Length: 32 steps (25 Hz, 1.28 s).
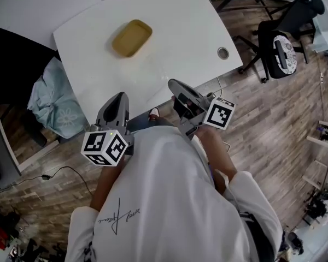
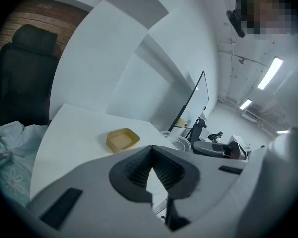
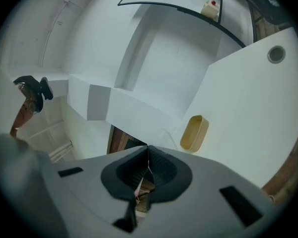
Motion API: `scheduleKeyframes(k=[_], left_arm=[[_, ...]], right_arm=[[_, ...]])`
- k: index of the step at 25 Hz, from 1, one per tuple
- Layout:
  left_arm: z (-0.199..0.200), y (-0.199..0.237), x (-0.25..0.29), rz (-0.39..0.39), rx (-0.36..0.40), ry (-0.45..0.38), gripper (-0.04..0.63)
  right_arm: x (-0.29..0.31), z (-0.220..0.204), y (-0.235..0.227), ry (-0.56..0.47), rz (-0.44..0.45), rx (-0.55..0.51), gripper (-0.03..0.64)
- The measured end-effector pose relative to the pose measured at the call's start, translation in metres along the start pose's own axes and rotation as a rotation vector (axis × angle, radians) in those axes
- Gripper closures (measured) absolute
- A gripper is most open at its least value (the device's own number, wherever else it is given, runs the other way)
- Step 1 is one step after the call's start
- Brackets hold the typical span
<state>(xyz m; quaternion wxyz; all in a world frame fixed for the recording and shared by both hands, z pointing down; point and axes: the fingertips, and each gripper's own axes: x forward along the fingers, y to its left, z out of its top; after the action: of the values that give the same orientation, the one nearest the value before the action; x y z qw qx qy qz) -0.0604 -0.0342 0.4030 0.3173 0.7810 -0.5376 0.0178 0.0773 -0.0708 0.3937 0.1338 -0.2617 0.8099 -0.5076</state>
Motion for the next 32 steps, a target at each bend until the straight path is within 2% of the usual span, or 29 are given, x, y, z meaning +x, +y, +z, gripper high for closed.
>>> scheduleKeyframes(k=[4,8,15,19,32], left_arm=[[-0.003,0.001,-0.003,0.009,0.003,-0.001,0.588],[0.003,0.000,-0.009,0.024,0.011,-0.044,0.588],[0.001,0.006,-0.015,0.063,0.000,-0.054,0.588],[-0.002,0.004,-0.016,0.058,0.011,-0.045,0.588],[-0.008,0.003,-0.015,0.052,0.024,-0.014,0.588]], right_arm=[[-0.003,-0.003,-0.001,-0.017,-0.056,-0.033,0.604],[-0.003,-0.009,0.005,-0.020,-0.109,-0.083,0.604],[0.002,-0.024,0.019,0.000,-0.114,-0.180,0.606],[0.002,-0.032,0.018,0.005,-0.138,-0.224,0.606],[0.007,-0.037,0.021,-0.011,-0.136,-0.210,0.606]])
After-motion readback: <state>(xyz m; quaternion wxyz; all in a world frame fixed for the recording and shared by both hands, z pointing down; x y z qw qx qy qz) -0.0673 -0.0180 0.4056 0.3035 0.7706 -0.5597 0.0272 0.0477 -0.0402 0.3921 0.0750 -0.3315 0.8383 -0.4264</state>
